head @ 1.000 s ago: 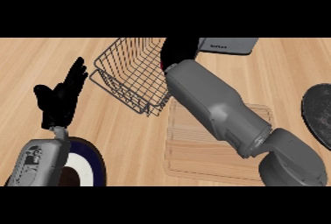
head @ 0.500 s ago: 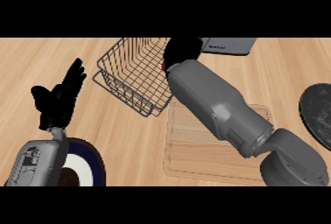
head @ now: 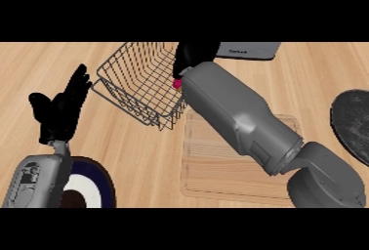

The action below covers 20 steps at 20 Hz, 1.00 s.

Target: Pick the cupcake from the cutting board and place it in the basket

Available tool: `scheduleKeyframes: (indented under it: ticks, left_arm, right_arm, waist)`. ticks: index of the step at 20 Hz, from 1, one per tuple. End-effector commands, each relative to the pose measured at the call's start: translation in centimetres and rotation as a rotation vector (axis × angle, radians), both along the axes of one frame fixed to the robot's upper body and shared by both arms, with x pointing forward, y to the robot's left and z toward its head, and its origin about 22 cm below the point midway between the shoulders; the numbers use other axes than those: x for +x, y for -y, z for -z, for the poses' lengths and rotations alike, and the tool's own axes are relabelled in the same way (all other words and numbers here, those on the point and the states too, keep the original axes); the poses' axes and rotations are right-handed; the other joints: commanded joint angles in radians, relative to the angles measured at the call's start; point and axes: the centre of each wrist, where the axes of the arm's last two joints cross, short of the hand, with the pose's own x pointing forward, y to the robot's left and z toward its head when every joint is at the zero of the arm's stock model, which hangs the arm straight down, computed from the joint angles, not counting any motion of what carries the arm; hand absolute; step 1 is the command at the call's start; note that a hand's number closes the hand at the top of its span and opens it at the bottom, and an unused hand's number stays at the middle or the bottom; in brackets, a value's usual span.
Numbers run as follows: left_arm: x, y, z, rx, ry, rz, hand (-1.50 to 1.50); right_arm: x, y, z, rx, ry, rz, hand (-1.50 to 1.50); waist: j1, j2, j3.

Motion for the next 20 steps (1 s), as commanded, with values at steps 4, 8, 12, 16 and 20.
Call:
scheduleKeyframes:
  ticks: [4, 8, 12, 16, 20]
  left_arm:
    - [-0.3, -0.6, 0.0, 0.008, -0.003, -0.018, 0.0]
    - [-1.1, -3.0, 0.4, 0.004, -0.019, -0.076, 0.0]
    - [-1.8, -3.3, 1.0, -0.003, -0.045, -0.11, 0.0]
    - [-2.8, -3.3, 1.3, -0.018, -0.047, -0.134, 0.0]
    - [-3.9, -4.8, 2.0, 0.008, -0.051, -0.143, 0.0]
  right_arm:
    - [0.0, -0.2, -0.4, 0.324, 0.177, 0.178, -1.5]
    - [-0.5, -1.1, -1.5, 0.468, 0.227, 0.186, -1.5]
    - [-0.9, -0.3, 0.8, 0.547, 0.236, 0.205, -1.5]
    - [-2.4, -0.4, 2.3, 0.565, 0.216, 0.145, -1.5]
    - [-4.8, -0.3, 5.2, 0.626, 0.257, 0.087, -1.5]
  waist:
    - [-0.037, -0.012, 0.002]
    - [-0.065, -0.028, 0.002]
    - [-0.108, -0.036, 0.003]
    - [-0.136, -0.045, 0.003]
    - [-0.147, -0.046, 0.003]
